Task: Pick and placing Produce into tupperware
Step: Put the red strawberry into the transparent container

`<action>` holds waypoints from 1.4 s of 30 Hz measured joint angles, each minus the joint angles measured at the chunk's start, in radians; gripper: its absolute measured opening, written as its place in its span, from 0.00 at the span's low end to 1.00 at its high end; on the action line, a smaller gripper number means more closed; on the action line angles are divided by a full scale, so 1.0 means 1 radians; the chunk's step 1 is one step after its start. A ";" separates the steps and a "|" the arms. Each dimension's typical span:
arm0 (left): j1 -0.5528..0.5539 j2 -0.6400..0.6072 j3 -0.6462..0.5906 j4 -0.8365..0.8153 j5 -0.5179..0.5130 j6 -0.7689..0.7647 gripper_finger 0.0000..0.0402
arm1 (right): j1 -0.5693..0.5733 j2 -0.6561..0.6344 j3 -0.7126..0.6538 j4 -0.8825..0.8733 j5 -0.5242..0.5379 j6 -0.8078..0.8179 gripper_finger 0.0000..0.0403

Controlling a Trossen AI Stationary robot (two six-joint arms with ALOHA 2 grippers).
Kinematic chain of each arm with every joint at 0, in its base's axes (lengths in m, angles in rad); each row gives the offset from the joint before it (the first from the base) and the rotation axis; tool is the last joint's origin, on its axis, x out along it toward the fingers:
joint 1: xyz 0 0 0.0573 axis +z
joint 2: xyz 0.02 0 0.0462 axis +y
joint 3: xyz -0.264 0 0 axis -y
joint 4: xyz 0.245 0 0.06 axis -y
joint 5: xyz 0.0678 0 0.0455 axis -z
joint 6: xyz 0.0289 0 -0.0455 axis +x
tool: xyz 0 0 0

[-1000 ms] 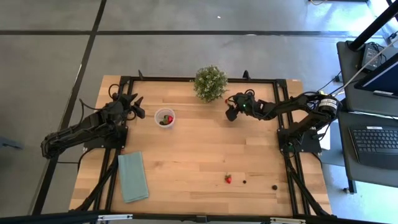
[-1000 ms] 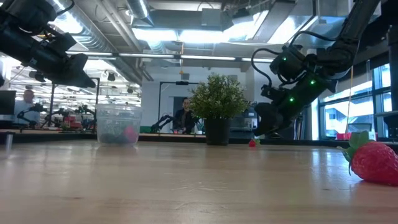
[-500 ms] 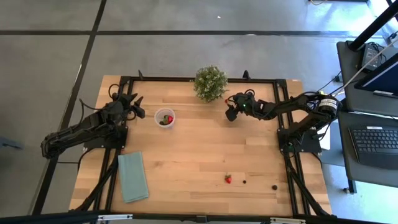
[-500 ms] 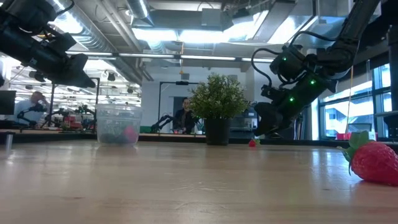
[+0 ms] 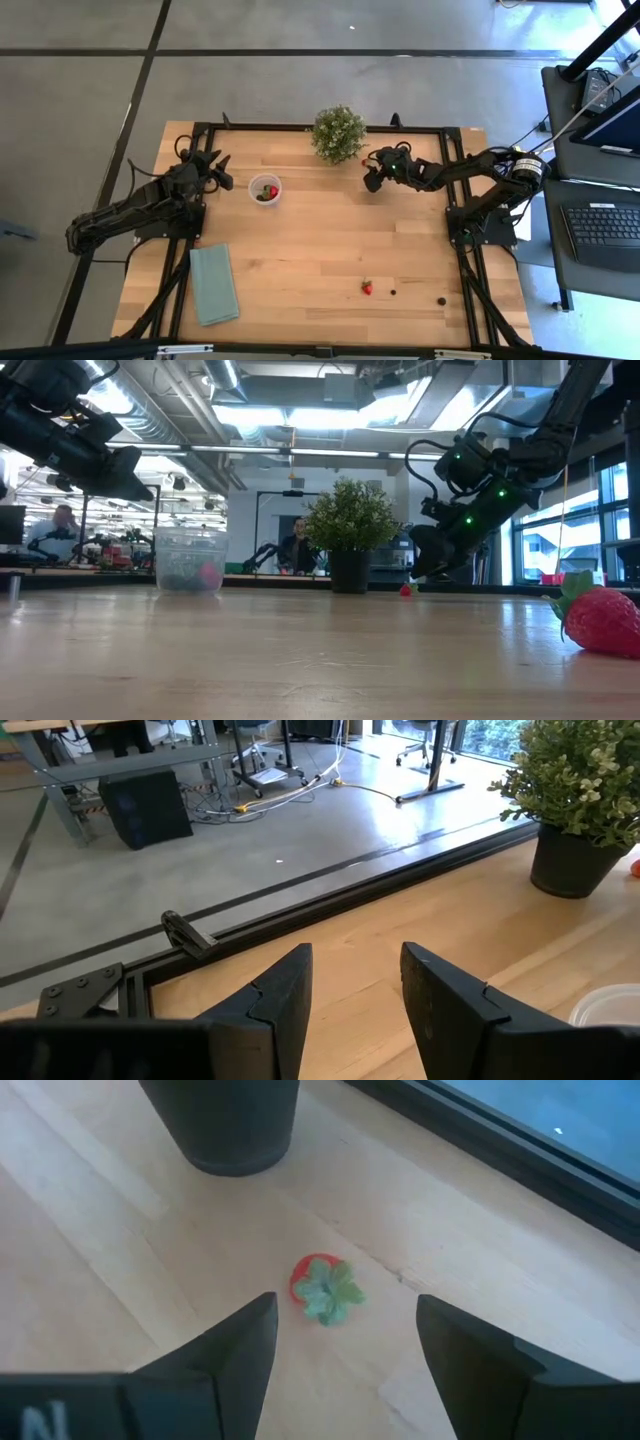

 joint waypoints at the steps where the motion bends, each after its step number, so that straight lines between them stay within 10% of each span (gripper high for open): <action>1: 0.000 0.000 0.000 0.000 0.000 0.000 0.36 | 0.000 0.005 0.000 0.005 0.000 0.005 0.60; 14: 0.000 0.000 0.000 0.000 -0.001 0.000 0.36 | -0.019 0.133 0.082 0.019 -0.010 -0.001 0.57; 30: 0.000 0.000 0.000 0.000 -0.007 0.000 0.36 | -0.029 0.136 0.084 -0.029 -0.029 -0.006 0.14; 42: 0.000 0.000 0.000 0.000 -0.007 0.000 0.36 | -0.029 0.136 0.084 -0.026 -0.141 0.049 0.01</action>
